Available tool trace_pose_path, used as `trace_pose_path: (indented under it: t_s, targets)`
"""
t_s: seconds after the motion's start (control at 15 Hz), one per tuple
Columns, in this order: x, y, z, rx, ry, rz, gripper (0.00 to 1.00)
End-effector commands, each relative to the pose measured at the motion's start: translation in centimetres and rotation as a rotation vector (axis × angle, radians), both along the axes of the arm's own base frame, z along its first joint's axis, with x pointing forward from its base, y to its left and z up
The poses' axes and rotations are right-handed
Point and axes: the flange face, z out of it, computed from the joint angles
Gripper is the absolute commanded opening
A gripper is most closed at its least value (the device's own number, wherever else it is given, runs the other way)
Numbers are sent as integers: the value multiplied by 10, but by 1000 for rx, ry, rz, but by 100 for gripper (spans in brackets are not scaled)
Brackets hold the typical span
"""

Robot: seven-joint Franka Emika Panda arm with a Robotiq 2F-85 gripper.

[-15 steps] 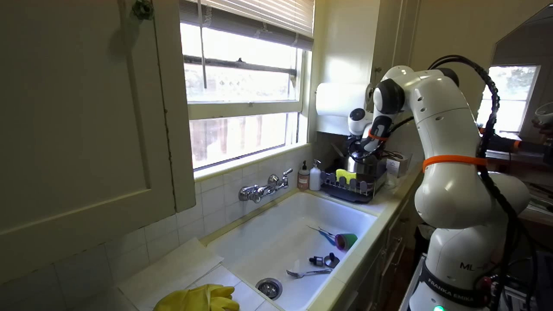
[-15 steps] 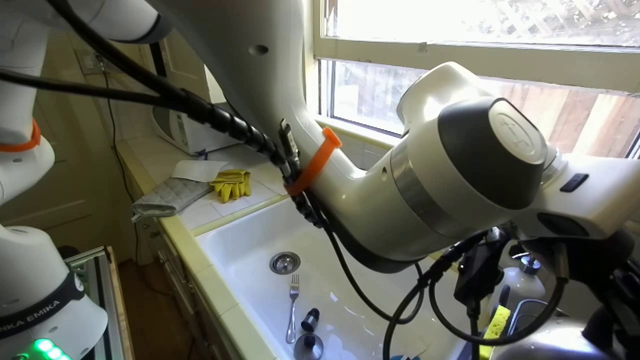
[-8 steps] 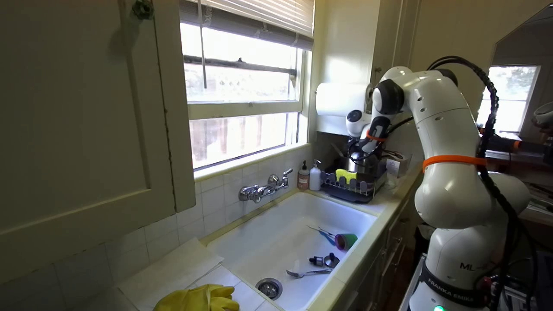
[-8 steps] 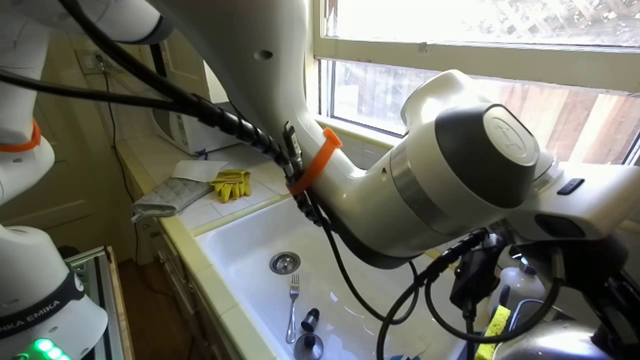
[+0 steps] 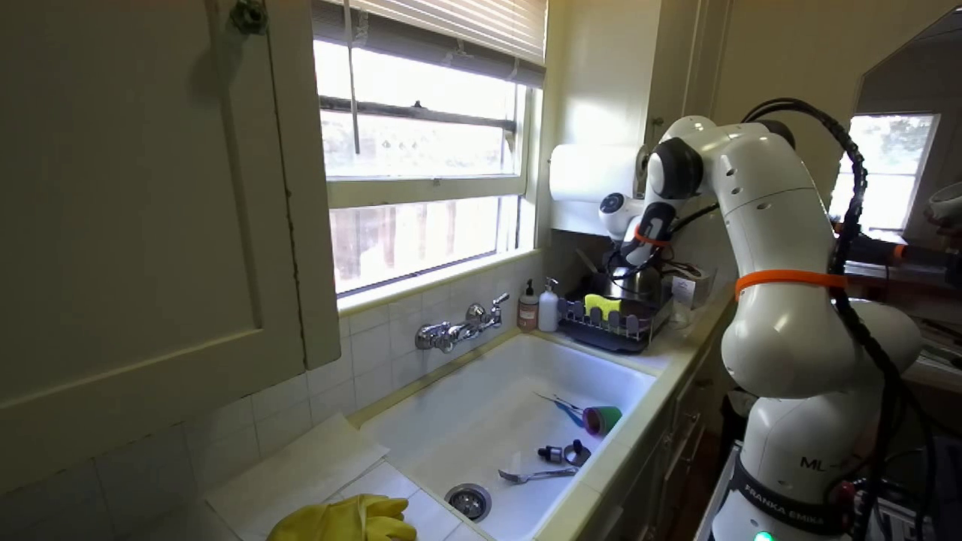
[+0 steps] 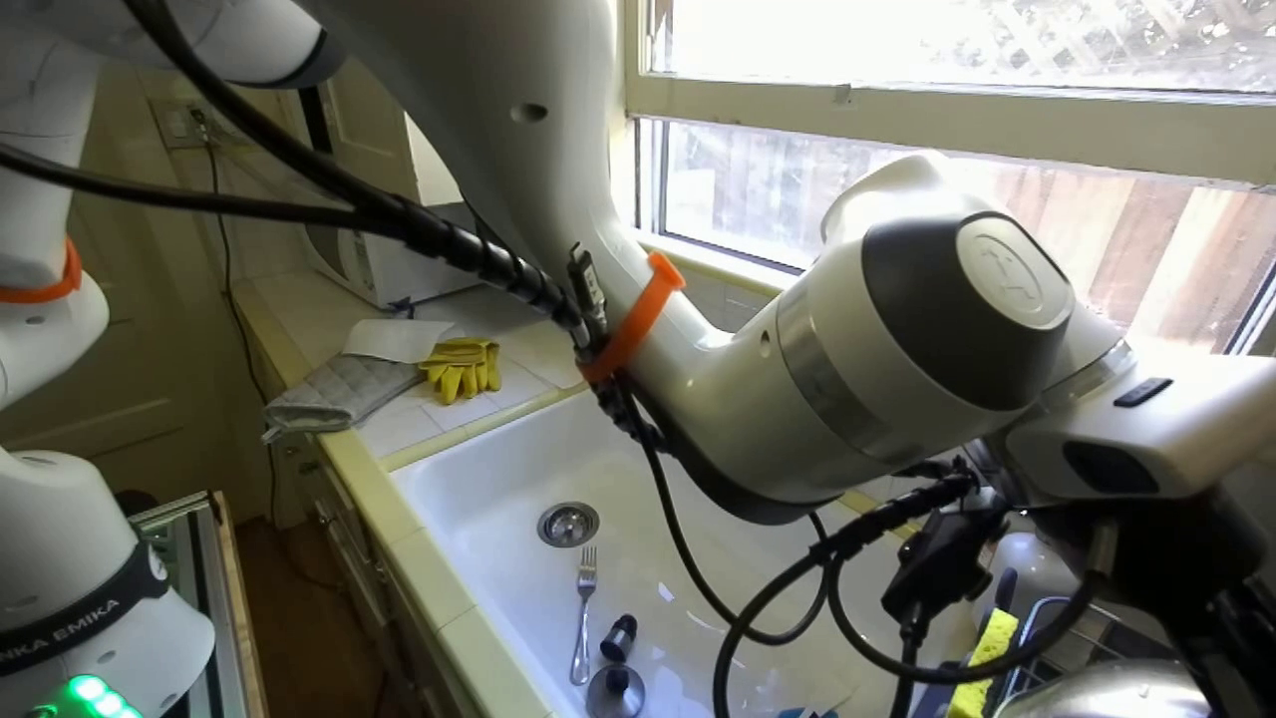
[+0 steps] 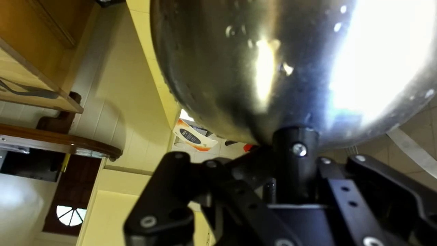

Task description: Remove the lid from the silver kettle then place the kettle on the dishrack.

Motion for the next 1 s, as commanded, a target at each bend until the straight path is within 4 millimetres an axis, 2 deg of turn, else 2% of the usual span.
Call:
trace_pose_path:
  t_s: [0.0,0.27,0.4,0.6,0.93]
  targets:
    - [2,0,-3,13,-13,-47,0]
    - [-1,-1,-11,84,-32,-146,0]
    - [2,0,-9,98,-53,-170,0]
    - [12,3,-6,77,-72,-131,0]
    - [32,22,-2,35,-93,16,0]
